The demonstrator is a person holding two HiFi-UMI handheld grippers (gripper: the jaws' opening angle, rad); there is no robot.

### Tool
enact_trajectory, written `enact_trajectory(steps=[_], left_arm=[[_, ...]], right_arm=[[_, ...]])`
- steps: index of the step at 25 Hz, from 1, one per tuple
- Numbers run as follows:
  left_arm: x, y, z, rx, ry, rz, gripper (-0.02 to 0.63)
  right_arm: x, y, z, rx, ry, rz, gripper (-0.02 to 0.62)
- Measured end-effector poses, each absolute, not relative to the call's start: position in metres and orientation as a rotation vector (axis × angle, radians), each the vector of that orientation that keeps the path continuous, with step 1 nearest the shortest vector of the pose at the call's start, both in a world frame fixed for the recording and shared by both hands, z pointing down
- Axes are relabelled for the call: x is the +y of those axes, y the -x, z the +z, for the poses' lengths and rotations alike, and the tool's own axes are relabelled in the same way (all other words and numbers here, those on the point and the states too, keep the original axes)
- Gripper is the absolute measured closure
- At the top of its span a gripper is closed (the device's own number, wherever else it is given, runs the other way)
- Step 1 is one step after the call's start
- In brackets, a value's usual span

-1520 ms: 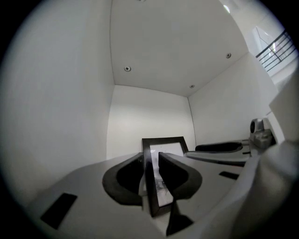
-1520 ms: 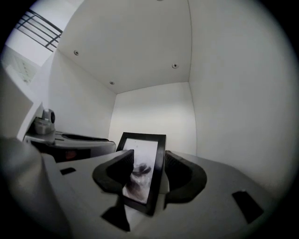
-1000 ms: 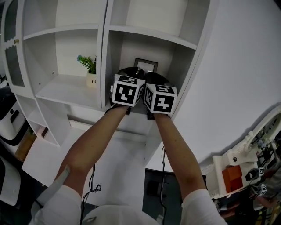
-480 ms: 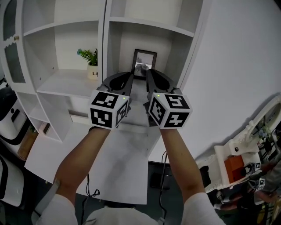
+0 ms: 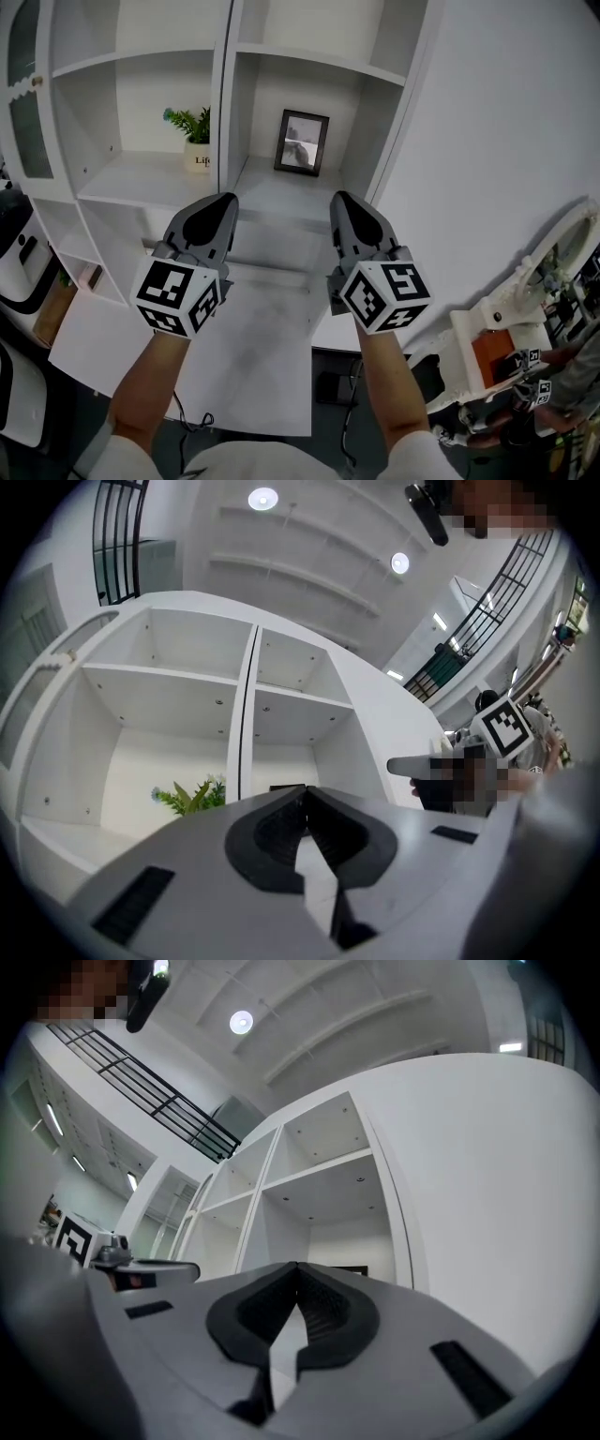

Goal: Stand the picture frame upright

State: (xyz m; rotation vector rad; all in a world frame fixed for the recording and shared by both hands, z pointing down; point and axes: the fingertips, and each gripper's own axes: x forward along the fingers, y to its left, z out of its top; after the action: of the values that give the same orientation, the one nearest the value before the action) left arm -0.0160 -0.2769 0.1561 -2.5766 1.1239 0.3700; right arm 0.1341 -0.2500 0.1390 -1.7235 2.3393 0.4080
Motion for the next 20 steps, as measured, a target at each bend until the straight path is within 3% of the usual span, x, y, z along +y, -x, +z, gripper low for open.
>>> enact_trajectory(steps=[20], left_arm=[[-0.225,0.128,0.231,1.347,2.621,0.478,0.588]], right_arm=[[-0.146,-0.204,0.232,2.216,1.864,0.187,0.585]])
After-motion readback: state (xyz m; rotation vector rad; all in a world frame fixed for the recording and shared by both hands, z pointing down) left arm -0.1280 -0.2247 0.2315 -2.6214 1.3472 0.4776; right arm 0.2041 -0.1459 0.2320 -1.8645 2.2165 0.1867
